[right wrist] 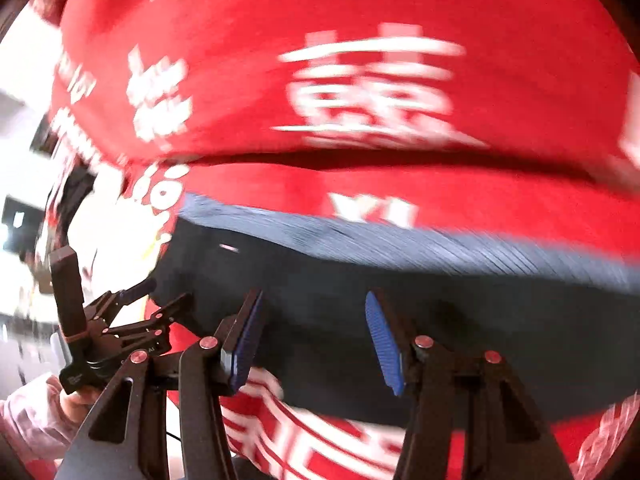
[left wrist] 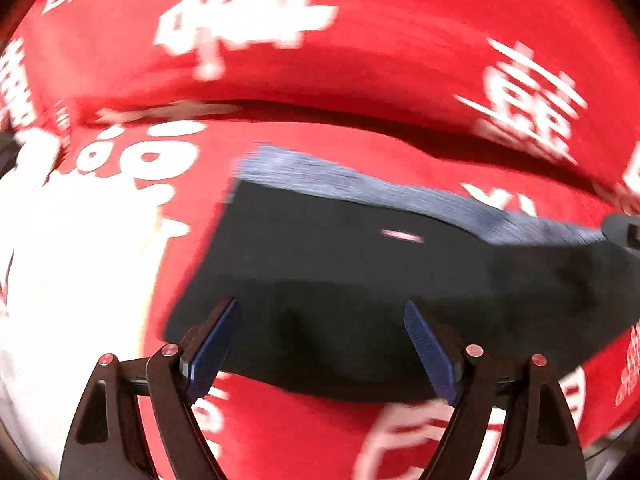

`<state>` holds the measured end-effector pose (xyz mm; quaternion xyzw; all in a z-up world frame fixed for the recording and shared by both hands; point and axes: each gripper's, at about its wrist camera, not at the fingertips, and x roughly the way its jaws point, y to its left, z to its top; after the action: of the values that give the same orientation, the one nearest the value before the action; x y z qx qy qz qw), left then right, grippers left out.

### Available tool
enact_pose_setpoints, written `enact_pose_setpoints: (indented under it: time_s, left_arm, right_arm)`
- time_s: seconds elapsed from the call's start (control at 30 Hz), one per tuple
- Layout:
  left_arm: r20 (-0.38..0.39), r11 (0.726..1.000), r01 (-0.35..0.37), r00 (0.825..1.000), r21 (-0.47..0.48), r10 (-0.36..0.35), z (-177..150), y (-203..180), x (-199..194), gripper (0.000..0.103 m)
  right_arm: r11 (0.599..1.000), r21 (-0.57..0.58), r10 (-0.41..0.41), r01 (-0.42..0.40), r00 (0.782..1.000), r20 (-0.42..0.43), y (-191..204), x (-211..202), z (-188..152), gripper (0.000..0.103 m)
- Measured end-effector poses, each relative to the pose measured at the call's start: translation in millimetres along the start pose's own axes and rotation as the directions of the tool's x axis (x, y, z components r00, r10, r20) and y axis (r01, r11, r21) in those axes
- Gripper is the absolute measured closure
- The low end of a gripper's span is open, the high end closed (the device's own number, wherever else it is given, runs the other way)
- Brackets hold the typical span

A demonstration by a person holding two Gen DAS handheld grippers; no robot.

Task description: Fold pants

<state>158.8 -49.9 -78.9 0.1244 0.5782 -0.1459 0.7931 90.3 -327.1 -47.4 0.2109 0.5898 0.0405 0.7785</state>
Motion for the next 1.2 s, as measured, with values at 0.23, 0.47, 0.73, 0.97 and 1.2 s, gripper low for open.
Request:
enact_pose_setpoints:
  time_s: [0.23,0.47,0.73,0.97,1.2]
  left_arm:
    - [-0.058,0.994,-0.042,0.998,-0.103,0.036,-8.6,68.4,48.1,0.018]
    - [0.002,0.998,0.009,1.0,-0.068,-0.009,-8.6,81.8,47.4,0.018]
    - [-0.012,0.993,0.066,0.998,-0.096,-0.067,-8.5,93.7,51.9,0.018]
    - [-0.015,0.999,0.019,1.0,-0.05,-0.02,-13.3,94.0,43.4,0.018]
    - [0.028,1.0,0.028,0.999,0.009,-0.028,-0.1,79.4,21.8,0.018]
  right_arm:
    - [0.959,-0.274,0.033,-0.072,0.989,-0.145,111.2,109.6,74.6,0.046]
    - [0.922,-0.377,-0.018,-0.084,0.966,-0.258,143.5,197.5,103.7,0.046]
    - [0.916,-0.371,0.025,-0.152,0.945,-0.325,158.2,203.4,106.4,0.096]
    - [0.869,-0.487,-0.055,-0.091,0.959,-0.277,190.0,215.2,103.3,0.096]
    - [0.954,-0.296,-0.003,-0.047,0.986,-0.167,160.2,180.6,85.6,0.063]
